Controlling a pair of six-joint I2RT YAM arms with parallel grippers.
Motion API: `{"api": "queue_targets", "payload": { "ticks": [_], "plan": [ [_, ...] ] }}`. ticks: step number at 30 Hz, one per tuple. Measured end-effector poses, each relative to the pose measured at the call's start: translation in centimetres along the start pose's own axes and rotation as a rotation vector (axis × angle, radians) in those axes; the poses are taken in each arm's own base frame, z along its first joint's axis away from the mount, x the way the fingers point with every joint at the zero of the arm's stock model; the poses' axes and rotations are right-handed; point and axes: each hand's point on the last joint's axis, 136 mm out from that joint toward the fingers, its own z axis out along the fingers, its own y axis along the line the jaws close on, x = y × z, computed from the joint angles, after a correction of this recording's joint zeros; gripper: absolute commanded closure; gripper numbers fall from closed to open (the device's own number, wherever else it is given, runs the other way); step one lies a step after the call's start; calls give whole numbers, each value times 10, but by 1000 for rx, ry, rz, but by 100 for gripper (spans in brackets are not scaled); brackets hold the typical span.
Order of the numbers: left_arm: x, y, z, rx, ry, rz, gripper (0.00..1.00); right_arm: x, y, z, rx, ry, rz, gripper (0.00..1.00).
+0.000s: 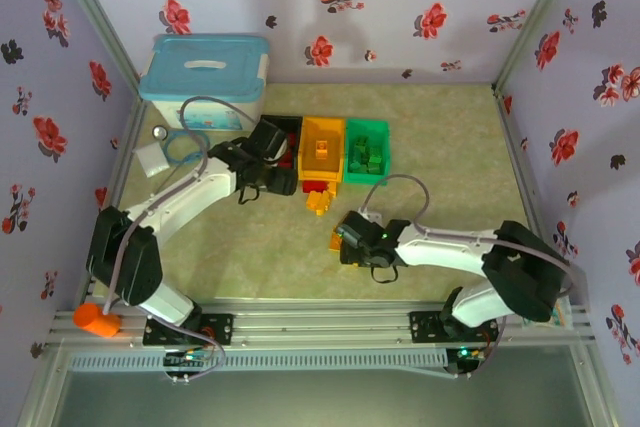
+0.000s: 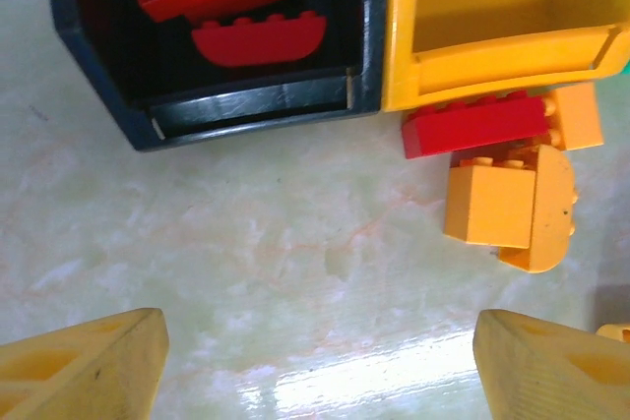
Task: Sort the legos into containers by color
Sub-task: Pick up the lego from the bottom-center of the table, then place the lego in the container.
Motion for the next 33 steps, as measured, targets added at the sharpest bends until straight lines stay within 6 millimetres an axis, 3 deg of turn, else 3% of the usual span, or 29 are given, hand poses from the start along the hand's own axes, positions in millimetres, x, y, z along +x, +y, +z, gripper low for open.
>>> {"api": "queue_targets", "payload": {
  "ticks": [6, 13, 18, 24, 33],
  "plan": [
    [8, 8, -8, 4, -22, -29, 20, 1, 0, 1, 49, -21, -8, 44],
    [10, 10, -9, 6, -36, -41, 21, 1, 0, 1, 72, -20, -5, 63],
    [14, 12, -11, 8, -44, -43, 24, -6, 22, -8, 19, -26, -14, 70],
    [37, 21, -12, 7, -41, -72, 27, -45, 59, -38, -55, -95, -34, 71],
    [91, 35, -14, 28, -33, -152, 30, -146, 79, -66, -59, -183, -49, 70]
  ]
}}
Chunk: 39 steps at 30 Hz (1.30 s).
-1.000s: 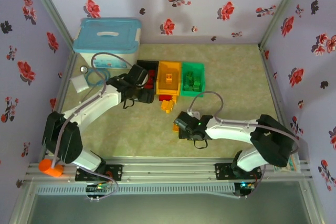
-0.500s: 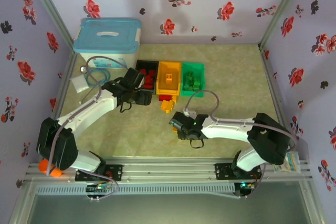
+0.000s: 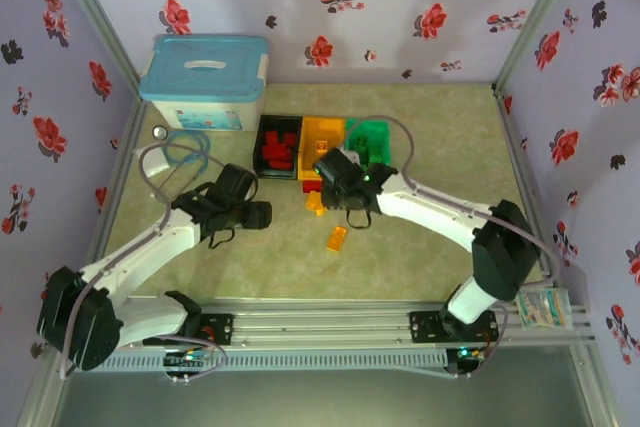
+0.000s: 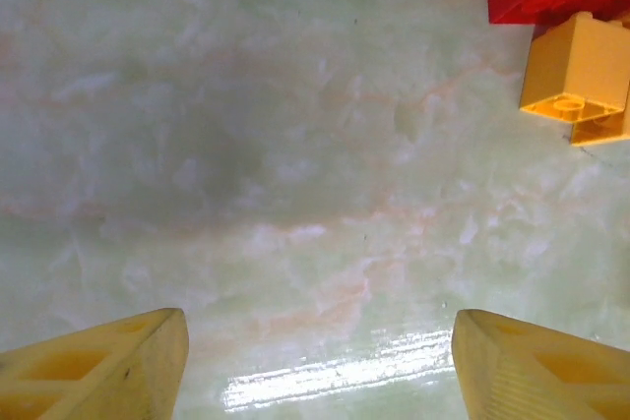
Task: Sort the legos into containers by color
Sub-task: Place the lego in the container, then move the lego to the center of the table.
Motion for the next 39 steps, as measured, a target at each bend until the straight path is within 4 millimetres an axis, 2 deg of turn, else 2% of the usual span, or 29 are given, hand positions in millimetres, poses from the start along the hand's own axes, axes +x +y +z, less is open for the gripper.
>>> {"api": "queue_targets", "payload": {
  "ticks": [6, 10, 11, 13, 16, 18, 23, 29, 34, 39],
  "plan": [
    [24, 4, 2, 17, 16, -36, 30, -63, 12, 18, 4, -1, -41, 70],
    [30, 1, 0, 34, 11, -46, 31, -98, 10, 32, 18, 11, -58, 66],
    [29, 0, -2, 40, 5, -46, 31, -105, 8, 35, 23, 11, -61, 61],
    [27, -3, -4, 52, -9, -50, 31, -119, 4, 42, 33, 17, -60, 35],
    [26, -7, -4, 62, -14, -52, 31, -133, -2, 51, 54, 30, -77, 22],
    [26, -9, -5, 68, -17, -47, 31, -136, -8, 53, 72, 32, -91, 20],
    [24, -13, -4, 73, -17, -39, 31, -117, -13, 45, 82, 62, -115, 20],
    [9, -25, 0, 75, -10, -30, 31, -77, -34, 16, 69, 69, -109, 20],
    [-7, -42, 8, 103, 4, -12, 31, -46, -53, -3, 37, 46, -64, 24],
    [-18, -66, 20, 129, 32, 25, 32, -14, -72, -4, 20, 46, -13, 30]
  ]
}}
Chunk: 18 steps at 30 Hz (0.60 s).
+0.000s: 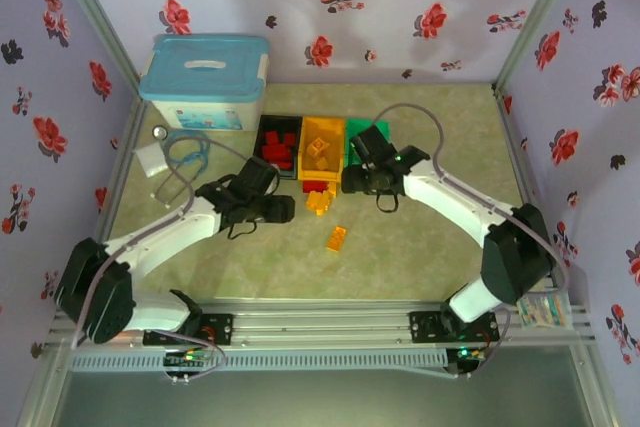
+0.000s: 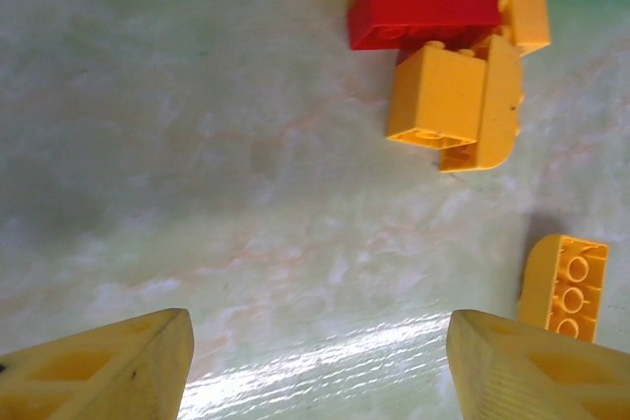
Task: Sort the legos into containers by color
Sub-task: Move the lego to the center of the table.
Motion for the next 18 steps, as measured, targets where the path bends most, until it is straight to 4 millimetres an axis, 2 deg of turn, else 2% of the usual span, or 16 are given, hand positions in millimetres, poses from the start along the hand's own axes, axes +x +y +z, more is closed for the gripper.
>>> {"api": "queue_targets", "payload": {
  "ticks": [4, 7, 13, 18],
  "plan": [
    [-4, -24, 19, 16, 44, 58, 35, 24, -13, 6, -7, 10, 37, 34],
    [-5, -33, 36, 9, 72, 77, 39, 37, -20, 9, -7, 14, 59, 34],
    [-13, -39, 66, -19, 115, 83, 43, 48, -28, 7, -20, -4, 89, 36],
    [-26, -38, 80, -24, 117, 74, 45, 57, -34, 5, -28, -14, 106, 36]
  ]
}}
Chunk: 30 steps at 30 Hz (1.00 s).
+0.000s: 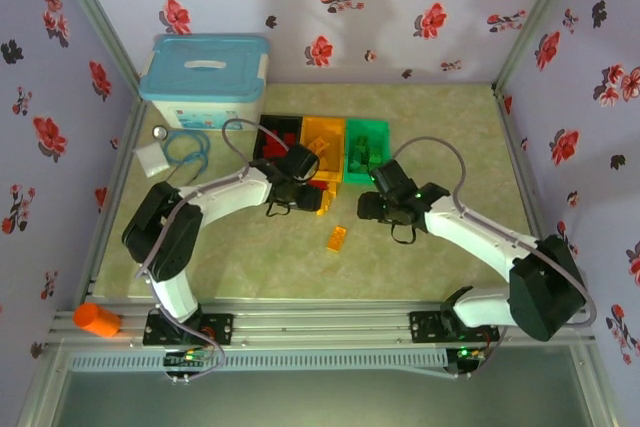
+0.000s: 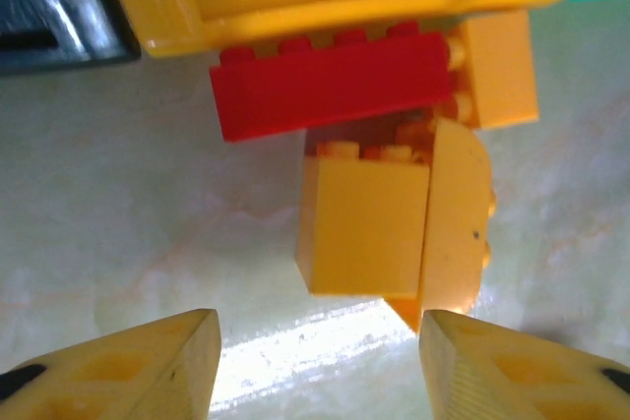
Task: Sort the legos into containers by color
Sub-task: Move the lego to the center of the table.
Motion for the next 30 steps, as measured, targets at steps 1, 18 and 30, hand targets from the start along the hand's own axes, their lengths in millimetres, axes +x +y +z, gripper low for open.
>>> {"api": "queue_targets", "payload": {
  "ticks": [1, 18, 30],
  "plan": [
    [-4, 1, 2, -2, -2, -5, 45, 2, -2, 0, 1, 1, 3, 36],
    [-16, 7, 25, 24, 4, -41, 58, 4, -2, 1, -16, -11, 41, 39],
    [30, 46, -12, -84, -16, -110, 38, 5, 0, 2, -38, -15, 58, 39]
  ]
}}
